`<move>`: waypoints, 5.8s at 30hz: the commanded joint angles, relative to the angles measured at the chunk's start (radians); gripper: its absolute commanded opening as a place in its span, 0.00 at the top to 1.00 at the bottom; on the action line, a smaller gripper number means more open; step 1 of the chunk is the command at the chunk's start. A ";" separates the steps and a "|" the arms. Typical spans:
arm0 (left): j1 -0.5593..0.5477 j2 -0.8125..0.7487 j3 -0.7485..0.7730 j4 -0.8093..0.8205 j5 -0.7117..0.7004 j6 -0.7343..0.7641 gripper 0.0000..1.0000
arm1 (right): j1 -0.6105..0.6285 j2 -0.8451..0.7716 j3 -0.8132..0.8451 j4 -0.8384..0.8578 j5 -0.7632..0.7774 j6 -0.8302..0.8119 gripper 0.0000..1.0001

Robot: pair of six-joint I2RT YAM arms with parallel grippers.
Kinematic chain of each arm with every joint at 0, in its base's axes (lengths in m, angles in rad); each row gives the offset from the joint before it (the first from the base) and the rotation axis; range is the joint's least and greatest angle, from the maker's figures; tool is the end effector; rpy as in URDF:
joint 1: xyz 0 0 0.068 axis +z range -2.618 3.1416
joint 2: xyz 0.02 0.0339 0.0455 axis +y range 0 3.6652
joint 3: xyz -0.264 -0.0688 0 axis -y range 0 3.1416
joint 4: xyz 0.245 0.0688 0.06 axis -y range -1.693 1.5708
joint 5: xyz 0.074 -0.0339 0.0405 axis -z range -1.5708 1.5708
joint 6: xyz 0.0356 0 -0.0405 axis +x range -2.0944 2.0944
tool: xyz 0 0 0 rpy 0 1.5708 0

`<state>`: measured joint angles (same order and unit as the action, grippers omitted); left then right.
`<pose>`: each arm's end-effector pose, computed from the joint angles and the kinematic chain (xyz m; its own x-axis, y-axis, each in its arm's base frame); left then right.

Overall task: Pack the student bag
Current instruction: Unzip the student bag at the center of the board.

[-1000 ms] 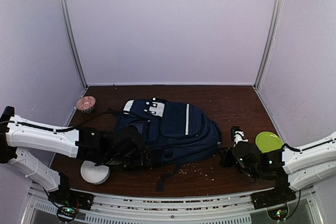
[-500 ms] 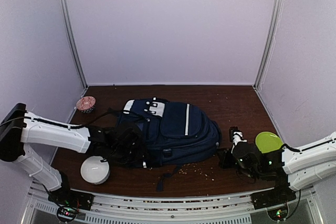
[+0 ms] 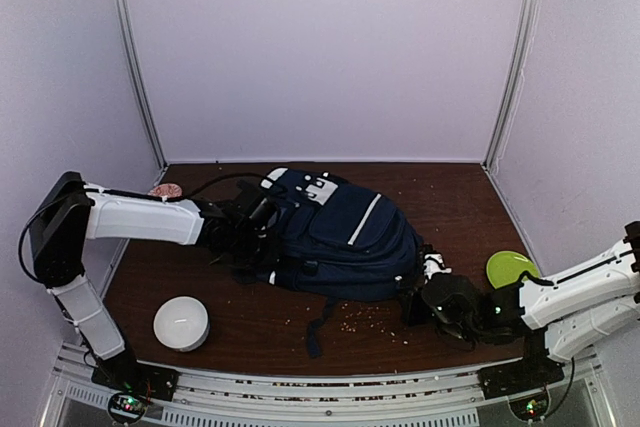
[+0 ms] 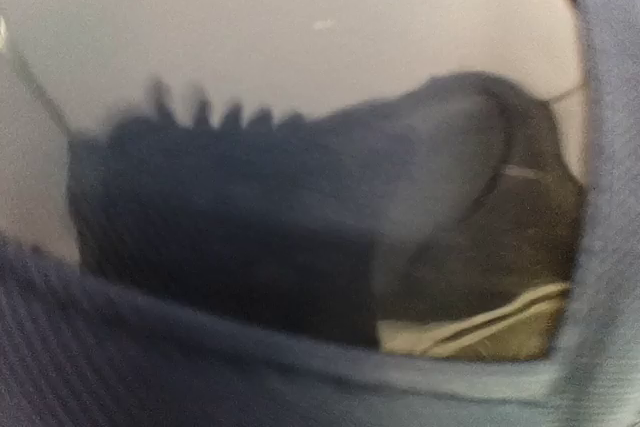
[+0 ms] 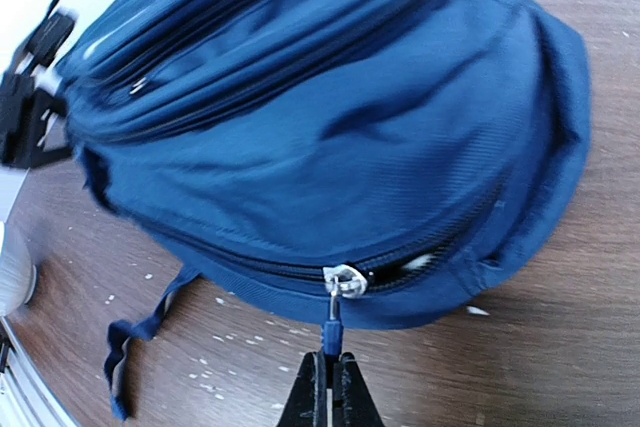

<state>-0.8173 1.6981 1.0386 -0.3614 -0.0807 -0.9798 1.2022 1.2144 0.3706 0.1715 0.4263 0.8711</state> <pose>0.2355 -0.2468 0.1793 -0.9047 -0.2454 -0.3483 -0.0954 0.9134 -0.3957 0.0926 0.1988 0.1515 -0.7051 0.1077 -0.7009 -0.3002 0.8501 0.4327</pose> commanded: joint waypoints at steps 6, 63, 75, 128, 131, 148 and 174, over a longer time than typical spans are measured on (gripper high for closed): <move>0.078 0.185 0.281 0.048 0.084 0.357 1.00 | 0.028 0.100 0.100 0.046 0.017 -0.004 1.00; 0.034 -0.073 -0.090 0.270 0.112 0.126 0.40 | 0.001 -0.181 -0.094 0.056 0.114 0.069 0.58; -0.247 -0.062 0.105 0.295 -0.039 -0.160 0.14 | -0.086 -0.489 -0.088 -0.234 0.227 0.051 0.52; -0.273 0.320 0.662 -0.068 -0.334 1.067 1.00 | -0.151 -0.524 -0.157 -0.154 -0.008 0.030 0.51; -0.273 0.237 0.652 -0.054 -0.309 1.062 1.00 | -0.165 -0.509 -0.168 -0.103 -0.036 0.032 0.50; -0.273 0.260 0.769 -0.121 -0.107 0.965 1.00 | -0.150 -0.123 -0.080 0.249 -0.183 -0.074 0.51; -0.275 0.348 0.809 -0.116 -0.027 0.920 1.00 | -0.114 0.278 0.077 0.390 -0.076 0.015 0.79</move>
<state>-1.0893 2.0464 1.7962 -0.5568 -0.1295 -0.0296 1.0794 1.4723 0.4068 0.5777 0.3191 0.8673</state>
